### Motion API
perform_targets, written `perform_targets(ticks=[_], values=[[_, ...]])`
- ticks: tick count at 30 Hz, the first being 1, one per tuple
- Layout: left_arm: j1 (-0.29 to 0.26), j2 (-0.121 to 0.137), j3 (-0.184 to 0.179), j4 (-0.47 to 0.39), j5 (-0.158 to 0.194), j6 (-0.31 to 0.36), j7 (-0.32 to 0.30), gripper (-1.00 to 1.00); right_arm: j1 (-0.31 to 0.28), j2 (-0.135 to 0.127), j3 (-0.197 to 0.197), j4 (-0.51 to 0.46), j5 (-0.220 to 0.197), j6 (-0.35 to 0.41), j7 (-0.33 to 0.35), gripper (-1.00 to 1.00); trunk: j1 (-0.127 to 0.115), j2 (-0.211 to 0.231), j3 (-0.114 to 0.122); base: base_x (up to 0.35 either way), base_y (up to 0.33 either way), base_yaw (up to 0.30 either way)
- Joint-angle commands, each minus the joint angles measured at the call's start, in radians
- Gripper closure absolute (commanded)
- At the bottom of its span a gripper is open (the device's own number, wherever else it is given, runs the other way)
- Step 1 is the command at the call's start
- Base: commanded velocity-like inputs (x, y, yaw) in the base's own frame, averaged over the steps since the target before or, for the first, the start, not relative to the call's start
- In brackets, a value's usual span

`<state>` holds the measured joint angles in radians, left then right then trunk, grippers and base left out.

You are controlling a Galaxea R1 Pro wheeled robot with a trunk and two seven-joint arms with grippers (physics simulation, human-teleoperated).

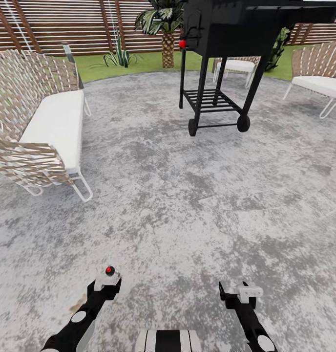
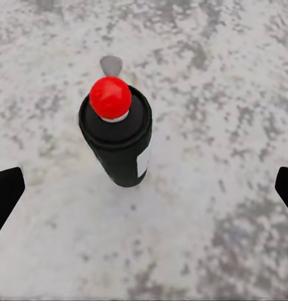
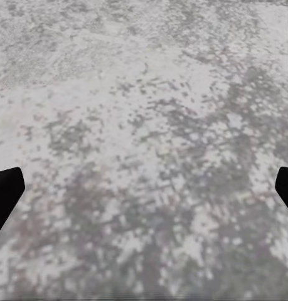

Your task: In the garden, pick up the pesticide atomizer on the floor and spray pesticide onto both trees until each tree trunk is fully covered.

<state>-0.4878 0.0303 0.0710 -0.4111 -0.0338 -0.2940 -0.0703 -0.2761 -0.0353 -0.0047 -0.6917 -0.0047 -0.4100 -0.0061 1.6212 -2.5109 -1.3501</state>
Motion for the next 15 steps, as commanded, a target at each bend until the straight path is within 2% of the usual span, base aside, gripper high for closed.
perform_targets(ticks=[1,6,15], values=[[0.000,0.000,0.000,0.000,0.000,0.000,0.000,-1.00,0.000,0.000,0.000,0.000,0.000,0.000,0.000,-1.00,0.000,0.000,-0.001,0.000,0.000,0.160],[0.000,0.000,0.000,-0.002,-0.001,-0.004,0.000,-1.00,0.000,0.000,0.000,0.000,0.000,0.000,0.000,-1.00,0.000,0.000,-0.006,0.000,0.000,0.152],[0.000,-0.001,0.001,-0.003,0.000,-0.001,0.001,-1.00,0.000,0.000,0.000,0.000,0.000,-0.001,0.000,-1.00,0.000,0.000,-0.007,0.051,0.043,0.015]])
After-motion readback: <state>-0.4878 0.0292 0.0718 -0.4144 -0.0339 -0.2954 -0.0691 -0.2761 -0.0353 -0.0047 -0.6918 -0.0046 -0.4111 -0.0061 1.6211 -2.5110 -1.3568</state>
